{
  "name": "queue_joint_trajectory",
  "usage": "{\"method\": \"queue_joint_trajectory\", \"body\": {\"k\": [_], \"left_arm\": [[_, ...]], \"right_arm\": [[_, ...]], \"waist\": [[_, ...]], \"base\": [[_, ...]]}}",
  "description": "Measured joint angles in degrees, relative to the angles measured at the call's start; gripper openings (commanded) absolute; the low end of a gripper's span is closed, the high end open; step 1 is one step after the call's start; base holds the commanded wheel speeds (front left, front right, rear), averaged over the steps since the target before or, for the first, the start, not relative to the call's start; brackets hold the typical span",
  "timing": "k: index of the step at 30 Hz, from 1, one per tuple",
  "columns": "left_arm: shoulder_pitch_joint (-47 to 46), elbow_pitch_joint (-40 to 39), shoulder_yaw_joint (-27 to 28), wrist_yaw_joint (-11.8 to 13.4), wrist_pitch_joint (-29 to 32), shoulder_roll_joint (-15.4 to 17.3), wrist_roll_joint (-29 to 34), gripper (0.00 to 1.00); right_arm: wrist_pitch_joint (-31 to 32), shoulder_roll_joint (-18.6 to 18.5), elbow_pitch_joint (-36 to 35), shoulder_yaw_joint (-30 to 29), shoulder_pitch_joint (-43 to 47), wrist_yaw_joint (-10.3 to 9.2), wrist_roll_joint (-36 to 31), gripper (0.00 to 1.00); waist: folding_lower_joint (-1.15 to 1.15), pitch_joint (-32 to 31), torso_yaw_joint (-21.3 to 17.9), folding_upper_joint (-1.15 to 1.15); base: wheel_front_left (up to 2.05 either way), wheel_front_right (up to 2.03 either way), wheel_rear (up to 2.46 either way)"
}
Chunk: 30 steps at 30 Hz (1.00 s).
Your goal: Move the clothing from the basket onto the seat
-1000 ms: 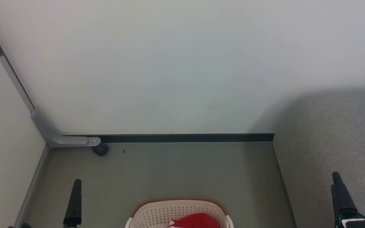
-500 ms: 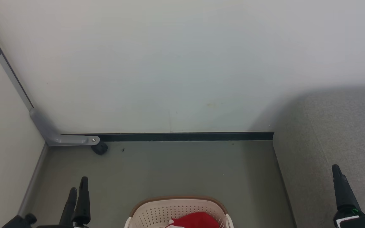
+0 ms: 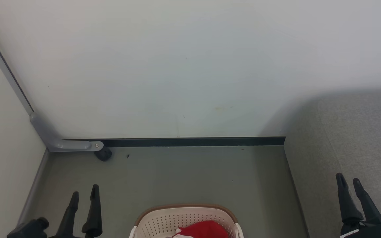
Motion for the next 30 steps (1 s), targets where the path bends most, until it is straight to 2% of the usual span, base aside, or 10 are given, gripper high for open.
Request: {"method": "queue_joint_trajectory", "body": {"k": [9,17,24,30], "left_arm": [[0.0,0.1,-2.8,2.2,-1.9,2.1,11.0,1.00],[0.0,-0.2,-4.1,3.3,-3.6,2.1,16.4,1.00],[0.0,-1.3,-5.2,4.7,-5.4,2.2,22.4,1.00],[0.0,-1.5,-5.3,4.7,-5.7,2.1,24.3,1.00]], "right_arm": [[-2.2,-1.6,0.0,2.6,0.0,-1.52,-7.2,1.00],[-4.0,-2.7,-0.1,3.9,0.0,-3.44,-13.0,1.00],[-5.9,-4.2,-0.7,5.4,-0.2,-4.04,-18.0,1.00],[-6.4,-4.5,-0.8,5.8,-0.9,-4.04,-19.5,1.00]], "waist": [[0.00,0.1,0.0,0.00],[0.00,0.1,-0.1,0.00],[0.00,0.5,-0.2,0.00],[0.00,0.7,-0.2,0.00]], "base": [[0.00,0.00,0.00],[0.00,0.00,0.00],[0.00,0.00,0.00],[0.00,0.00,0.00]]}}
